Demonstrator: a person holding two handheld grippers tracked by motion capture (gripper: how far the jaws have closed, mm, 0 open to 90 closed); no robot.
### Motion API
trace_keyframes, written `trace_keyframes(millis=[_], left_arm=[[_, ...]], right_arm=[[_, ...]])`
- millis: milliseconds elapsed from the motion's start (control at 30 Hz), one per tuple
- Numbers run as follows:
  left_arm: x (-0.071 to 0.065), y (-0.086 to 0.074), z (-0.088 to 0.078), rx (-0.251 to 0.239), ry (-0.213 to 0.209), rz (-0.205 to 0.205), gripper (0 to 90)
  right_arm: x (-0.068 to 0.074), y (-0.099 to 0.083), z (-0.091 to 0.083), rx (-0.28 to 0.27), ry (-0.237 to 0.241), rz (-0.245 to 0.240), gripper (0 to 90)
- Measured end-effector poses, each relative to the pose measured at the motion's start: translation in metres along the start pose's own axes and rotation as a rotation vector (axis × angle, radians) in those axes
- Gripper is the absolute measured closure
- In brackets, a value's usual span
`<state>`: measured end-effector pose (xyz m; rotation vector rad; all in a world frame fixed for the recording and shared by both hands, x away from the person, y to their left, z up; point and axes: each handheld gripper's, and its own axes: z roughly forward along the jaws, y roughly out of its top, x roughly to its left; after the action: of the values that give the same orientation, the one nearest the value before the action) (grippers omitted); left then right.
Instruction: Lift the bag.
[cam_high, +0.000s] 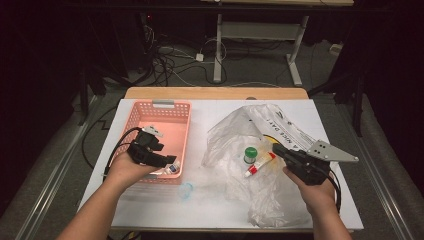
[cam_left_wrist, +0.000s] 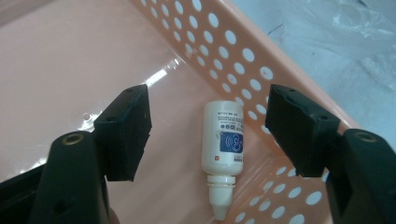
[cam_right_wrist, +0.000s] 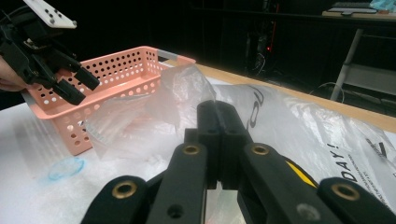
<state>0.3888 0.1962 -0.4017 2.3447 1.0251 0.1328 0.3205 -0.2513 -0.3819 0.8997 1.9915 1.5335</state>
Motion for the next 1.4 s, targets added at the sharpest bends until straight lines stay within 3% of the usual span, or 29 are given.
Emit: trace_keyframes(millis=[267,533,733,867,967,1133,1400], left_arm=[[0.002,0.01,0.016,0.122,-0.047,0.01,35.7],[-0.003,0.021,0.037,0.318,-0.037,0.06,43.2],[-0.001,0.026,0.049,0.433,-0.049,0.041,48.4],[-0.001,0.027,0.054,0.467,-0.04,0.036,56.7],[-0.002,0.026,0.054,0.468,-0.031,0.046,57.5],[-0.005,0.025,0.05,0.439,0.018,0.073,58.2],[-0.008,0.018,0.029,0.262,0.049,0.074,58.3]], right_arm=[[0.0,-0.001,0.004,0.009,0.001,-0.001,90.0],[0.001,-0.003,0.006,0.022,0.006,-0.006,90.0],[0.001,-0.003,0.004,0.014,0.008,-0.008,90.0],[0.002,-0.002,0.003,0.011,0.012,-0.003,90.0],[0.001,-0.002,0.003,0.008,0.012,-0.002,90.0],[0.001,-0.001,0.002,0.003,0.012,0.0,90.0],[0.001,0.0,0.0,-0.002,0.008,-0.001,90.0]])
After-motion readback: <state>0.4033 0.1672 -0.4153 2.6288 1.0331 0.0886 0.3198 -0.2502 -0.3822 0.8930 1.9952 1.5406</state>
